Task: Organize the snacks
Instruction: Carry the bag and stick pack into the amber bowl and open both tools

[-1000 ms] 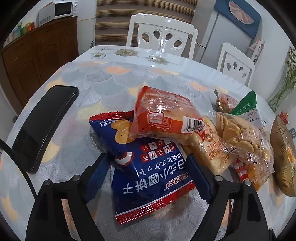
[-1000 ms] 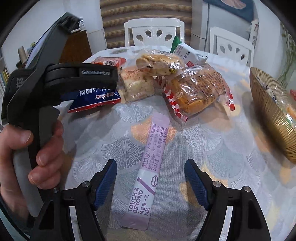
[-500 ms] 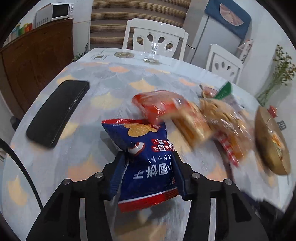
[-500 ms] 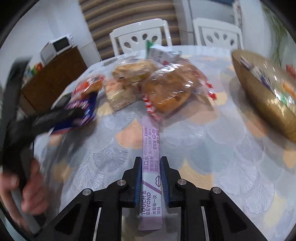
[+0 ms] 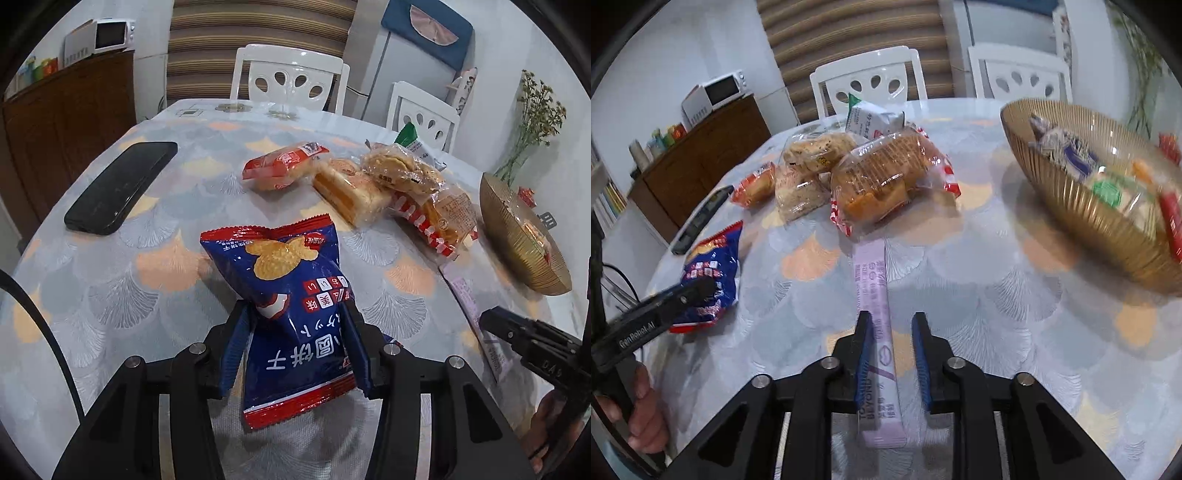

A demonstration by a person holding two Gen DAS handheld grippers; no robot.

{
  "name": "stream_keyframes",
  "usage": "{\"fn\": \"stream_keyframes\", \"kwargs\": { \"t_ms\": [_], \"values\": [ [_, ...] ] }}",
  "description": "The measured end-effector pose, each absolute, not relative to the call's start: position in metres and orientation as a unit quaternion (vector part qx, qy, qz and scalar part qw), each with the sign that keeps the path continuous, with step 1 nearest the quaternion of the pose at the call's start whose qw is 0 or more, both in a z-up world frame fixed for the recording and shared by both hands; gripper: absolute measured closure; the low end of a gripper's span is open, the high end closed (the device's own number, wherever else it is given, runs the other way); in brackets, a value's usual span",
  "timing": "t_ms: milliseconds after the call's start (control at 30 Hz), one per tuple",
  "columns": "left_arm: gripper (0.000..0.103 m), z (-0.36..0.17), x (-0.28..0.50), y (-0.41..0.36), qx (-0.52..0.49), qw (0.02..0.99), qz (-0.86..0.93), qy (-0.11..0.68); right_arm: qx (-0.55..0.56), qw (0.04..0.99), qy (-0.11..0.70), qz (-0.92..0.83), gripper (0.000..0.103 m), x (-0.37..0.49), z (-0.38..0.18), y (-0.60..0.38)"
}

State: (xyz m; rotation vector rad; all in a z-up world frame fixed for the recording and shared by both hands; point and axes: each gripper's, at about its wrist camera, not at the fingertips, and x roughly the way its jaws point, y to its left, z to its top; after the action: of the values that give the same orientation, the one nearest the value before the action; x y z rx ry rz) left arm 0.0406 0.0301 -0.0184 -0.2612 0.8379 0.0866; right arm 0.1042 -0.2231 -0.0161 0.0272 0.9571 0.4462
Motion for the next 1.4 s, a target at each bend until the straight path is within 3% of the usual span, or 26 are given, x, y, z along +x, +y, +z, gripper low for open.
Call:
{"fn": "stream_keyframes", "kwargs": {
  "t_ms": [67,433,467,600,667,967,1400],
  "values": [
    [0.054,-0.019,0.041,0.031,-0.130,0.903,0.043,0.406,0.021,0.862,0.458,0.215,0.034,0.106,-0.016,-0.226],
    [0.050,-0.022,0.042,0.029,-0.122,0.902,0.054,0.410,-0.084,0.866,0.459,0.181,0.033,0.097,-0.025,-0.193],
    [0.050,-0.022,0.042,0.029,-0.123,0.902,0.054,0.410,-0.090,0.867,0.456,0.178,0.035,0.096,-0.025,-0.191],
    [0.052,-0.022,0.042,0.030,-0.124,0.902,0.050,0.410,-0.103,0.870,0.442,0.192,0.072,0.089,-0.023,-0.188],
    [0.053,-0.021,0.041,0.028,-0.118,0.904,0.054,0.408,-0.117,0.870,0.435,0.202,0.083,0.082,-0.022,-0.185],
    [0.061,0.005,0.026,0.003,-0.123,0.914,0.007,0.387,-0.033,0.857,0.446,0.256,0.084,0.069,-0.006,-0.216],
    [0.068,0.086,0.049,-0.084,-0.089,0.936,-0.104,0.325,0.037,0.910,0.364,0.196,0.084,0.069,0.072,-0.306]
  ]
}}
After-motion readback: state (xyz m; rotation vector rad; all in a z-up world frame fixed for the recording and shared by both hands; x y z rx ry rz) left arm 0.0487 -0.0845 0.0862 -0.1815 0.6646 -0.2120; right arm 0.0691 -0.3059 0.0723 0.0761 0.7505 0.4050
